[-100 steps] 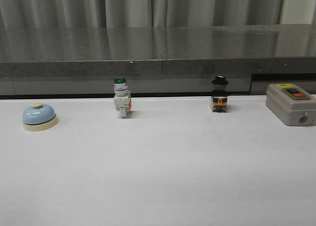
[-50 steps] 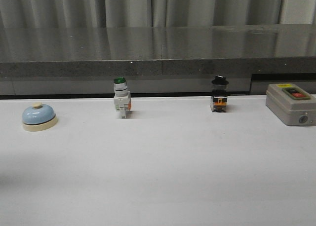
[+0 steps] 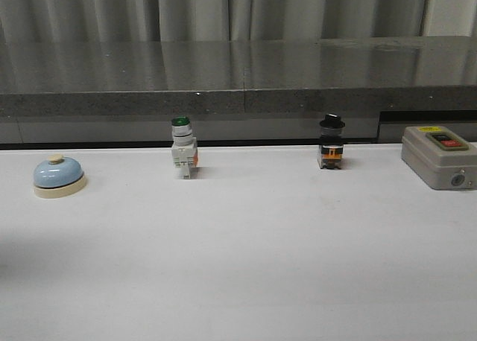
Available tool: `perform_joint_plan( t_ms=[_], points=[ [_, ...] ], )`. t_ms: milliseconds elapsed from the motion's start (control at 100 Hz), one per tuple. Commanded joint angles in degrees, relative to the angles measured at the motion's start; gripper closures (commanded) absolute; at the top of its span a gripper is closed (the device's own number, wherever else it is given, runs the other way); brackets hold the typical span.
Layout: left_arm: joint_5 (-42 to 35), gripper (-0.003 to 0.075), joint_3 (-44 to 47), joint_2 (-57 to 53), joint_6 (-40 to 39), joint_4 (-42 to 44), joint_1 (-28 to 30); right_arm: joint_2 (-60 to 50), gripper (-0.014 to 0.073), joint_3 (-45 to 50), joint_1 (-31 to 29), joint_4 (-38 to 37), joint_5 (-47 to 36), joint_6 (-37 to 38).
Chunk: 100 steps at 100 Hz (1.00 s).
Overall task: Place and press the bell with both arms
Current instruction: 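Lower the left gripper over the blue bell and grasp it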
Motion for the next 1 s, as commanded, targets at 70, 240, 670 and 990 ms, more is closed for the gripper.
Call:
perform_joint_plan(
  t_ms=[70, 240, 670, 990],
  points=[
    [-5.4, 0.006, -3.6, 2.3, 0.6, -0.4, -3.2, -1.1, 0.0654, -0.9, -0.4, -0.3, -5.2, -0.1],
    [-5.8, 0.006, -7.4, 10.2, 0.6, -0.3, -5.2, -1.1, 0.0654, -0.9, -0.4, -0.3, -5.2, -0.1],
    [-6.7, 0.006, -17.8, 26.9, 0.6, -0.2, -5.5, -1.1, 0.0654, -0.9, -0.4, -0.3, -5.2, -0.1],
    [-7.4, 0.006, -20.7, 35.7, 0.6, -0.1, -5.5, -1.1, 0.0654, -0.9, -0.4, -0.3, -5.2, -0.1]
  ],
)
